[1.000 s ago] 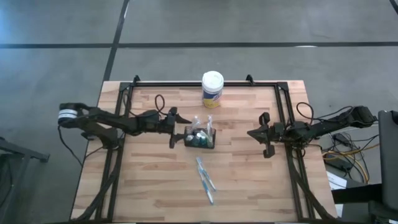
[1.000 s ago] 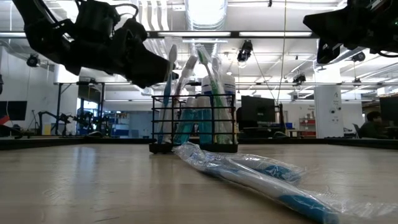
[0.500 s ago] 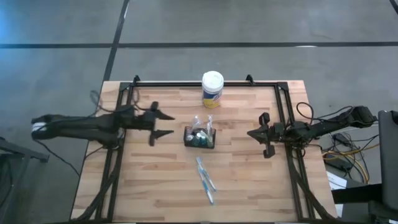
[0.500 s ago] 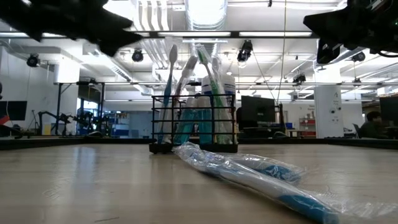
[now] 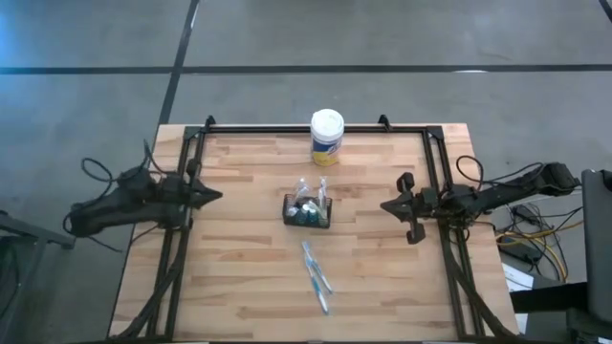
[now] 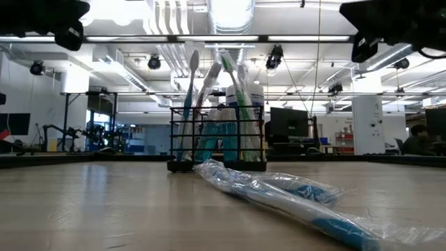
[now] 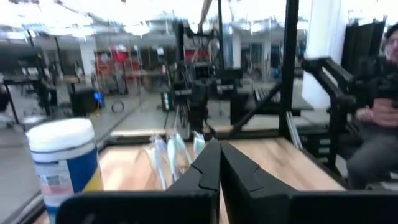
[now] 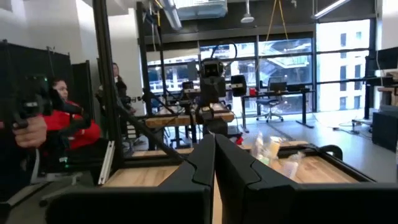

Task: Pick & Place toothbrushing station
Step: Put the right blue toothbrush into the wire organizer

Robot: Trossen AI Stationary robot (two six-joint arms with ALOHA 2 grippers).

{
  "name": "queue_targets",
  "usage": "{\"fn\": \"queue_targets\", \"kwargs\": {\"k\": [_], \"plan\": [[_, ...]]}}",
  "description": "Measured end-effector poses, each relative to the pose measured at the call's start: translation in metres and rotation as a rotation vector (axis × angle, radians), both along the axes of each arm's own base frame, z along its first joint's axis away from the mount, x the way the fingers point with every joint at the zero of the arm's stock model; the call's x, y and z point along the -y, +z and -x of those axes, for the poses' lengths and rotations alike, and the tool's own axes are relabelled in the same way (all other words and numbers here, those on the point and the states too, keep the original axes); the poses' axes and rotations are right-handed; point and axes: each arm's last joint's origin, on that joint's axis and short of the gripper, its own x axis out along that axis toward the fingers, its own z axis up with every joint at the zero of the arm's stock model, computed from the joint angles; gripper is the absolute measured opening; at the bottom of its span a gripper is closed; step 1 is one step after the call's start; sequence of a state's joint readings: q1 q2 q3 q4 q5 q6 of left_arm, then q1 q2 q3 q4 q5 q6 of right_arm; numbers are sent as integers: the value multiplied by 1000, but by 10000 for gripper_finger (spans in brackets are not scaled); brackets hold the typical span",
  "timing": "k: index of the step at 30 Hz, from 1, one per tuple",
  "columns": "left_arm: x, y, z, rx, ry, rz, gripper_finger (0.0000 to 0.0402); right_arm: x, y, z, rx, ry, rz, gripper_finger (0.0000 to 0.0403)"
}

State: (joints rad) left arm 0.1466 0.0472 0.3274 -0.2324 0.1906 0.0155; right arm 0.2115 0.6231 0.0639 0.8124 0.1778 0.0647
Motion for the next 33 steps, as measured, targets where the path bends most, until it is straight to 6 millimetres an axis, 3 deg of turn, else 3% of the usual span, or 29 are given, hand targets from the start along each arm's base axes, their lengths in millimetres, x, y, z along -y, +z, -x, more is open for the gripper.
{"fn": "queue_targets", "kwargs": {"k": [5,9,15,18,22,28,33], "plan": [[-2,-28,-9,31,6,49,4,-4,21,-16,-80,3,8,8],[-3,-43,-18,84,2,59,3,-11,44,-37,-262,24,-19,8],[-3,-50,-20,89,2,56,4,-45,82,-78,-589,33,-70,8],[-3,-50,-20,81,3,58,8,-68,89,-101,-783,15,-114,8],[-3,-47,-20,92,-1,60,8,-96,84,-139,-1015,-59,-240,8],[-3,-48,-20,88,-10,81,7,-131,60,-202,-1194,-18,-303,8],[-2,-49,-20,82,-31,91,10,-141,35,-241,-1317,-106,-298,8]]}}
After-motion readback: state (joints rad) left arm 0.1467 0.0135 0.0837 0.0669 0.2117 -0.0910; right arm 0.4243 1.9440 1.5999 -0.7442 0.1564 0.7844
